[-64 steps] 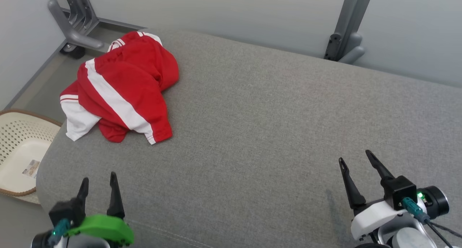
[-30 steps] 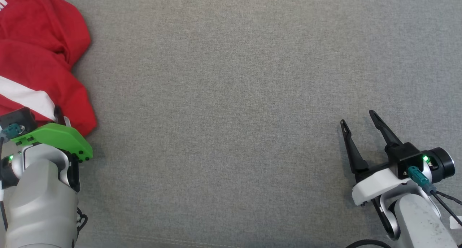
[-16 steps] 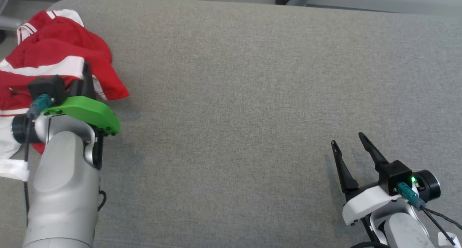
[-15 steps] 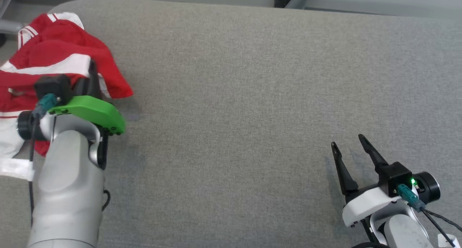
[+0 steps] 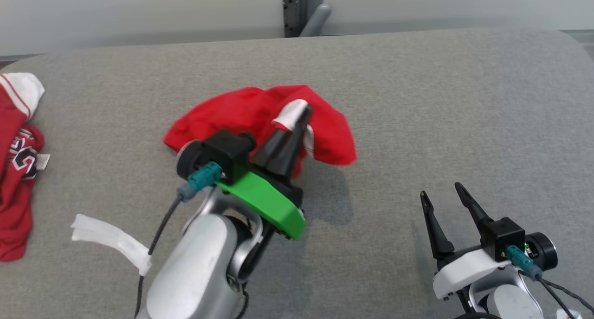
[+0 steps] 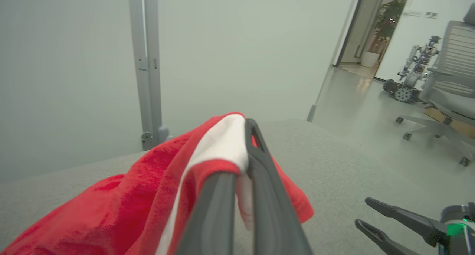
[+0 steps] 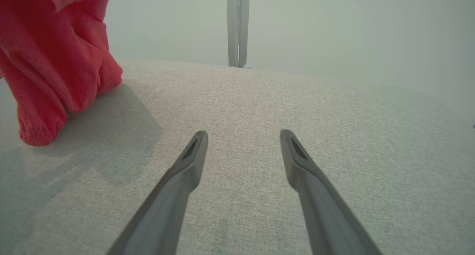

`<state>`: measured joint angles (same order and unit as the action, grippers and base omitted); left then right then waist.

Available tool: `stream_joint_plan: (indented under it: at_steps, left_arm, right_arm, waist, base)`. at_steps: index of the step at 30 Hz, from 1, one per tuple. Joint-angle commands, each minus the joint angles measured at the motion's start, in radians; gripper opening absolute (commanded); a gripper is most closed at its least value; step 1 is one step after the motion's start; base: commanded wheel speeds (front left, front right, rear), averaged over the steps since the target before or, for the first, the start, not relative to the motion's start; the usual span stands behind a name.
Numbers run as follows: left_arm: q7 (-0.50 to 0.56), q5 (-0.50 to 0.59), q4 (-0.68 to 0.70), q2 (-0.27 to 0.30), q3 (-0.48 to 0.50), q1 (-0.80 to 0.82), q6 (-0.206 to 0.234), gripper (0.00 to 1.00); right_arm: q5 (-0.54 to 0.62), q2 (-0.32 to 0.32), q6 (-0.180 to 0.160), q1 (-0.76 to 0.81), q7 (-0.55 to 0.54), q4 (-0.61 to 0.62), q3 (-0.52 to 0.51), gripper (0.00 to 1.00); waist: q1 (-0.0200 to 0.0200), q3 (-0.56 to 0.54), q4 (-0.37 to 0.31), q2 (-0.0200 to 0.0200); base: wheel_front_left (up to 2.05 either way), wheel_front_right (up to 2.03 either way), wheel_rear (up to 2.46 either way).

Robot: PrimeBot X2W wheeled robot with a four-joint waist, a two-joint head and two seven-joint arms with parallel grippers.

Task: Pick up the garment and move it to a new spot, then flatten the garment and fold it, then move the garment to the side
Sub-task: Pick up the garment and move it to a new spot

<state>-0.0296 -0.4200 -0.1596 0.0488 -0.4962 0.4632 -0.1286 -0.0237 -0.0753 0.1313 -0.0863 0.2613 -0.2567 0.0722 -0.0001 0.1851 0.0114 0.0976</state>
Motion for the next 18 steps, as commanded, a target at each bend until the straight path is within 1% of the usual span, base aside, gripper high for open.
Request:
stream_joint_plan:
  at_steps: [1,2,4,7,9,11,13,14,15,17,18]
  left_arm:
    - [0.012,-0.032,0.048,0.003,-0.038,-0.021,0.011,0.00]
    - [0.021,-0.054,0.082,0.003,-0.076,-0.023,0.022,0.00]
    - [0.034,-0.068,0.120,0.004,-0.135,-0.001,0.058,0.00]
    - [0.035,-0.102,0.102,0.004,-0.207,0.048,0.120,0.00]
    - [0.024,-0.136,0.051,0.004,-0.243,0.081,0.158,0.00]
    - [-0.001,-0.141,-0.036,0.004,-0.271,0.126,0.199,0.00]
    - [-0.027,-0.159,-0.145,0.004,-0.294,0.155,0.229,0.00]
    - [-0.041,-0.173,-0.196,0.004,-0.303,0.170,0.238,0.00]
    - [-0.041,-0.173,-0.196,0.004,-0.303,0.170,0.238,0.00]
    - [-0.066,-0.200,-0.290,0.004,-0.327,0.192,0.250,0.00]
    - [-0.084,-0.222,-0.323,0.003,-0.339,0.201,0.249,0.02]
  right_arm:
    - [-0.003,0.003,-0.001,-0.001,0.002,0.002,0.002,1.00]
    - [-0.004,0.006,-0.001,-0.003,0.002,0.004,-0.004,1.00]
    - [-0.009,0.011,-0.001,-0.015,0.001,0.004,-0.005,1.00]
    - [-0.014,0.018,-0.001,-0.026,0.002,0.003,-0.005,1.00]
    - [-0.020,0.020,-0.001,-0.033,0.002,0.001,-0.006,1.00]
    - [-0.027,0.022,-0.001,-0.043,0.002,0.001,-0.008,1.00]
    - [-0.033,0.025,-0.001,-0.049,0.002,0.001,-0.006,1.00]
    - [-0.039,0.026,-0.001,-0.050,0.002,-0.001,-0.007,1.00]
    - [-0.039,0.026,-0.001,-0.050,0.002,-0.001,-0.007,1.00]
    - [-0.063,0.026,-0.001,-0.054,0.002,0.000,-0.007,1.00]
    - [-0.071,0.026,-0.001,-0.055,0.002,0.001,-0.009,1.00]
  waist:
    - [0.0001,-0.004,-0.120,-0.0002]
    - [0.0001,-0.001,-0.141,-0.0002]
    - [0.0001,0.009,-0.188,-0.0002]
    - [0.0001,0.027,-0.252,-0.0002]
    - [0.0001,0.042,-0.290,-0.0002]
    - [0.0001,0.059,-0.324,-0.0002]
    - [0.0001,0.076,-0.354,-0.0002]
    - [0.0001,0.083,-0.367,-0.0002]
    - [0.0001,0.083,-0.367,-0.0002]
    - [0.0001,0.095,-0.386,-0.0002]
    - [0.0001,0.101,-0.392,-0.0002]
  base:
    - [0.00,0.00,0.00]
    - [0.00,0.00,0.00]
    - [0.00,0.00,0.00]
    - [0.00,0.00,0.00]
    - [0.00,0.00,0.00]
    - [0.00,0.00,0.00]
    - [0.00,0.00,0.00]
    - [0.00,0.00,0.00]
    - [0.00,0.00,0.00]
    - [0.00,0.00,0.00]
    - [0.00,0.00,0.00]
